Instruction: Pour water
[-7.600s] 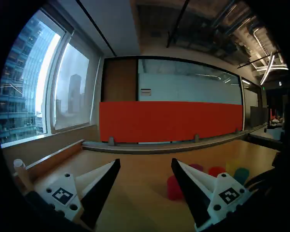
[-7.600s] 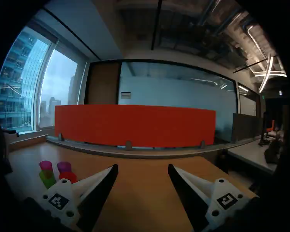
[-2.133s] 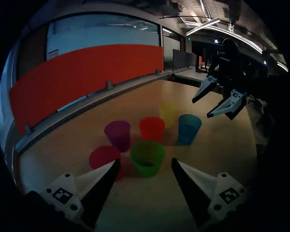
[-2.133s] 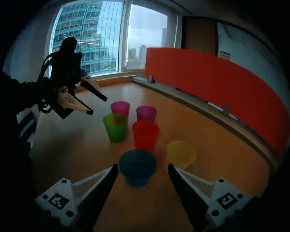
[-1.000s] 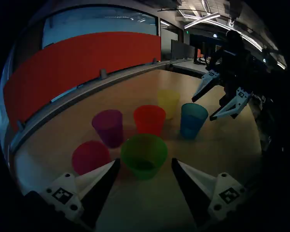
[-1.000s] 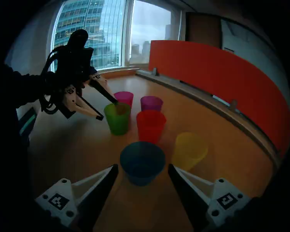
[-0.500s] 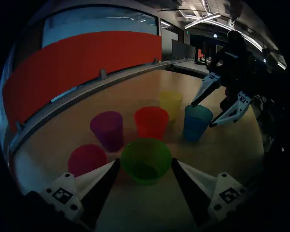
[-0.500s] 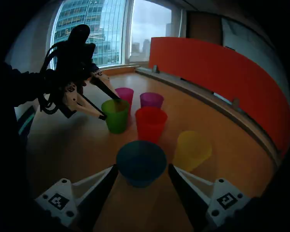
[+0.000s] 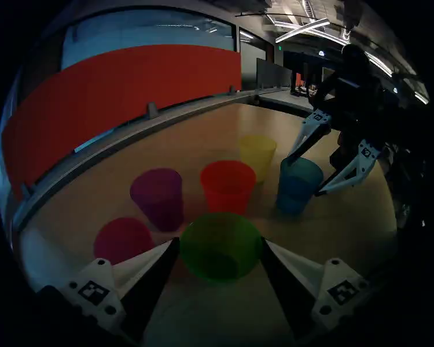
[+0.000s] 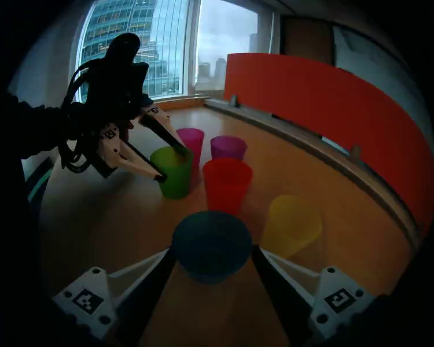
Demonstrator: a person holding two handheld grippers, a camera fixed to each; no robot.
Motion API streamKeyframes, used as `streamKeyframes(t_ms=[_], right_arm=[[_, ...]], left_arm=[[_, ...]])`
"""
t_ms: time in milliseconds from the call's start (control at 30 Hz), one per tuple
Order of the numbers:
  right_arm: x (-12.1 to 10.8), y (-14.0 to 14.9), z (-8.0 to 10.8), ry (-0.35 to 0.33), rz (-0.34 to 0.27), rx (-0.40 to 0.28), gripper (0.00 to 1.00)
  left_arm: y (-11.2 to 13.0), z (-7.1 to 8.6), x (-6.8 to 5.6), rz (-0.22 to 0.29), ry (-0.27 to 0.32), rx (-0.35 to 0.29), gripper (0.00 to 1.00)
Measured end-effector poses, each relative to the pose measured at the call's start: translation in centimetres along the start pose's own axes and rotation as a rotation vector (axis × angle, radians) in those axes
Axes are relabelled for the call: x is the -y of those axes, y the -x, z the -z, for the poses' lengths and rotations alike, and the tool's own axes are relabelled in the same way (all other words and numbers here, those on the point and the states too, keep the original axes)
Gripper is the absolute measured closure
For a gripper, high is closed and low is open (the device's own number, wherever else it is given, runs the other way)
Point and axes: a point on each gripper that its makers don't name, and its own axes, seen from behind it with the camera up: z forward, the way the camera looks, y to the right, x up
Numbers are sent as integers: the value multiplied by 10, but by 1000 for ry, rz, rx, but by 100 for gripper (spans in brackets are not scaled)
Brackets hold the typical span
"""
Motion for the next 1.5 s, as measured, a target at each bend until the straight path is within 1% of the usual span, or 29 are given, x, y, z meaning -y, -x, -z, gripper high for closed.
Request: streamKeyframes(t_ms=[100, 167, 300, 367, 633, 967, 1033, 1133, 1500], right_arm=[[0, 0, 0, -1, 0, 0, 0], [0, 0, -1, -1, 2, 1, 0], [0, 0, -1, -1, 3, 2, 0], [0, 0, -1, 0, 4, 2, 0], [-1, 0, -3, 2, 5, 1, 0], [0, -2, -11, 7, 4, -3, 0], [0, -2, -12, 6, 1, -6, 1], [1, -3, -13, 2, -4, -11, 7], [2, -2, -10, 3, -10, -21, 8]], left_arm=[[0, -1, -1, -4, 2, 0, 2], [0, -1, -1, -6, 2, 1, 3], [1, -1, -1, -6, 4, 1, 10], [1, -1, -1, -9, 4, 1, 11], [2, -1, -2, -14, 9, 4, 11], [3, -1, -2, -15, 9, 6, 11], [3, -1, -2, -15, 9, 6, 11], [3, -1, -2, -15, 9, 6, 11], [1, 0, -2, -21, 7, 2, 11]])
